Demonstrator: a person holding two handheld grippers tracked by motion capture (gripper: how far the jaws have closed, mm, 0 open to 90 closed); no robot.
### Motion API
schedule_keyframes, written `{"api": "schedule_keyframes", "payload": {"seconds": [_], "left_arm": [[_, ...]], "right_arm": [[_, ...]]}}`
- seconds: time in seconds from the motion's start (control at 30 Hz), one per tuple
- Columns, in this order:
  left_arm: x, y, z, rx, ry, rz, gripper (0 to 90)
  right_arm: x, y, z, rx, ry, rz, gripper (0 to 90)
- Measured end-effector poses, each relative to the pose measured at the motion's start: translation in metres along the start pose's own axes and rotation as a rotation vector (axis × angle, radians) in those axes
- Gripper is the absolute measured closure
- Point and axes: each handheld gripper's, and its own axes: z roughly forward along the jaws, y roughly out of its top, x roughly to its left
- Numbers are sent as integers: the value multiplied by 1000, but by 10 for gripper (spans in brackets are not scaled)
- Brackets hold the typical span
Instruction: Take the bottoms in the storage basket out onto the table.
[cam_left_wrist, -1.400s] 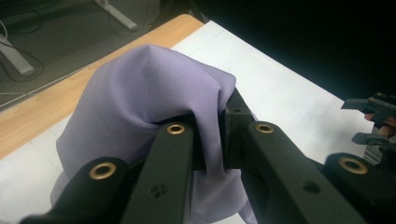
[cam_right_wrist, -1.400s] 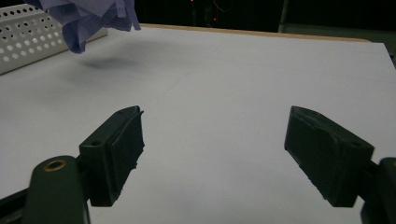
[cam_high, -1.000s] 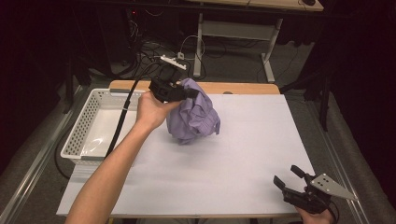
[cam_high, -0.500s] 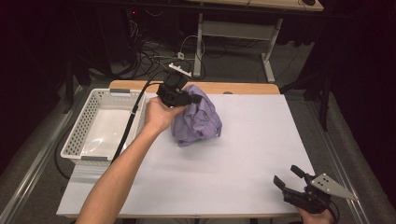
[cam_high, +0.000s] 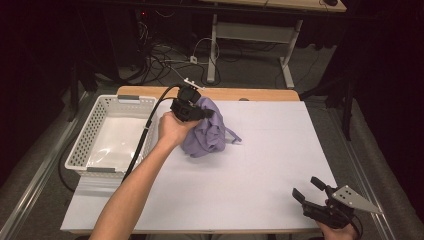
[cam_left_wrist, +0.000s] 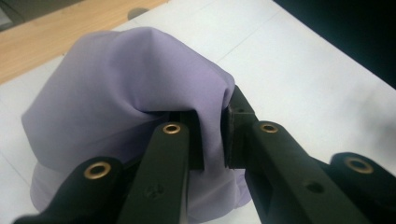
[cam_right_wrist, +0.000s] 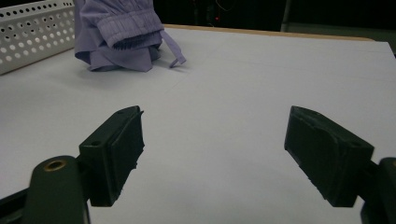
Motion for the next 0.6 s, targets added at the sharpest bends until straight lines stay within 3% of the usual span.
{"api": "schedule_keyframes", "payload": {"seconds": [0.6], "left_arm": [[11,-16,42,81,32,-36,775]], "right_arm": [[0,0,-1,0,6,-1,206]]}}
